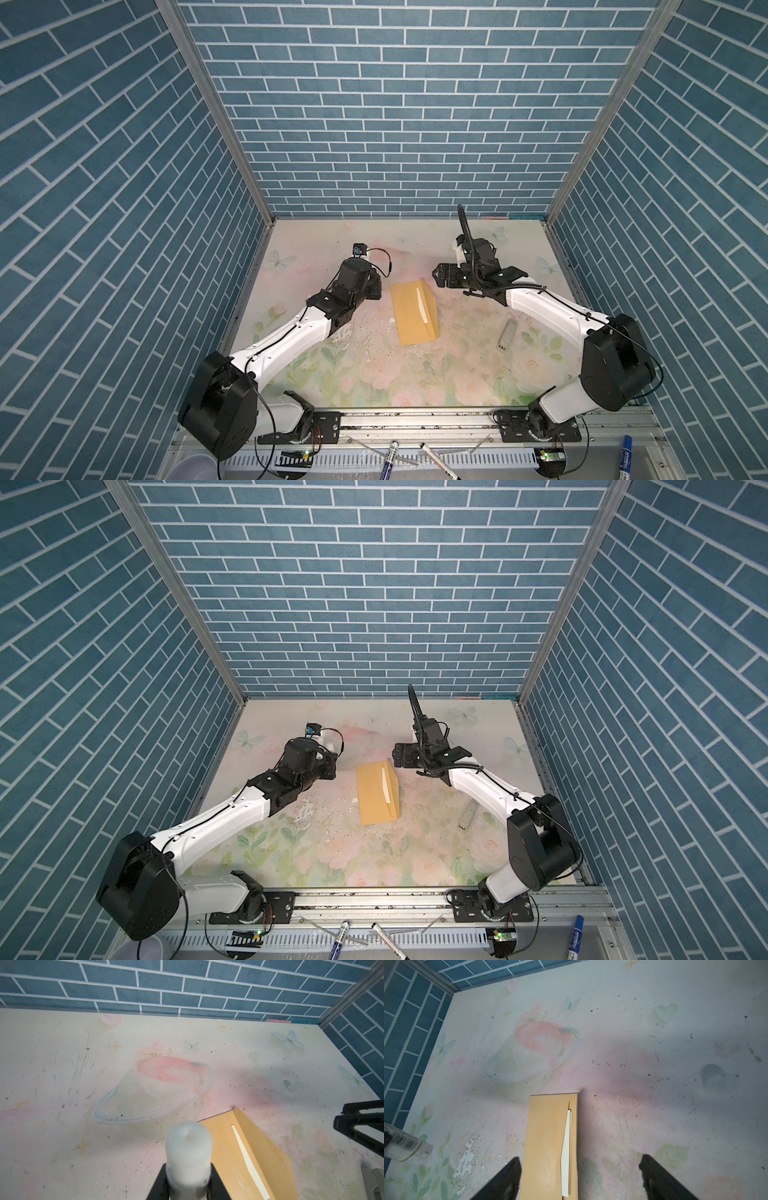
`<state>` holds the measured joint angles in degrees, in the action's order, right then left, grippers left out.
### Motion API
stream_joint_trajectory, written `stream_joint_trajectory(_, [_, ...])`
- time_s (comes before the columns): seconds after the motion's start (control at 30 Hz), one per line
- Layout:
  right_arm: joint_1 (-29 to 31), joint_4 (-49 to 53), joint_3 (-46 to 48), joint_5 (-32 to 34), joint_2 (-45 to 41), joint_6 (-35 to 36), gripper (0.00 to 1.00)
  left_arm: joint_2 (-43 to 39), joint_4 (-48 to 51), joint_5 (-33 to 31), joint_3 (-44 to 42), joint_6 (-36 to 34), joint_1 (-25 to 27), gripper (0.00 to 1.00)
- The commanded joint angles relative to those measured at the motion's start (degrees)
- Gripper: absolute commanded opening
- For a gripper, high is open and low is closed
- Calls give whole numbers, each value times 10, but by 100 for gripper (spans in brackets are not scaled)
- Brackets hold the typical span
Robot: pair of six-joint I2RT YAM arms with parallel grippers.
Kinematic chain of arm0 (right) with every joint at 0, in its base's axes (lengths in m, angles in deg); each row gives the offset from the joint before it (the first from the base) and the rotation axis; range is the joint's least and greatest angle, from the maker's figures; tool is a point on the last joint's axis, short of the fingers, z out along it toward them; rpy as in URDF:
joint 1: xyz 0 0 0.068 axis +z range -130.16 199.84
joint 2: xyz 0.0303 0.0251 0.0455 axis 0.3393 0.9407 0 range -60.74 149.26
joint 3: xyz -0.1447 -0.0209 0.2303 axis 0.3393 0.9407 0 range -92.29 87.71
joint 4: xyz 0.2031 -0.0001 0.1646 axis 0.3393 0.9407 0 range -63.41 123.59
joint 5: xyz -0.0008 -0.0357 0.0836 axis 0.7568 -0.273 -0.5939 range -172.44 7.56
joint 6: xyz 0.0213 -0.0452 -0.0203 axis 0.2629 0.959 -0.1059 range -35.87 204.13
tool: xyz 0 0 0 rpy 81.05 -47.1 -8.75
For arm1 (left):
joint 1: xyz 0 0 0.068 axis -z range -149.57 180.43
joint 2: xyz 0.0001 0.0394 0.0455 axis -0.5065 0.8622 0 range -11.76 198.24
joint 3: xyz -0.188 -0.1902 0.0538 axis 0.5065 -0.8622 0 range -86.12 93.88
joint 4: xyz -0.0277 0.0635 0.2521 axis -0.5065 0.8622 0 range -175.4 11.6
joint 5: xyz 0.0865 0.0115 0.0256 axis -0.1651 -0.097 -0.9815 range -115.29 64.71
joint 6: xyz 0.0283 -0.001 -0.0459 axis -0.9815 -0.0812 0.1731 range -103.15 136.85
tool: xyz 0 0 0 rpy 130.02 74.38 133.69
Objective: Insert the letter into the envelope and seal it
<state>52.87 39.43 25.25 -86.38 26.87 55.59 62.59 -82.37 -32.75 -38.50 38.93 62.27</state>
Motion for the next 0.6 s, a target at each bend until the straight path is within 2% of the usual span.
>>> stream_joint_trajectory(0.0, [-2, -23, 17, -7, -9, -23, 85, -1, -26, 8, -14, 4, -2, 0])
stream_joint_trajectory(0.17, [-2, -25, 24, -27, -3, -31, 76, 8, -30, 12, -23, 12, -2, 0])
stream_joint_trajectory(0.57, [-2, -29, 36, -25, 9, -48, 42, 29, -56, 29, -54, 26, -2, 0])
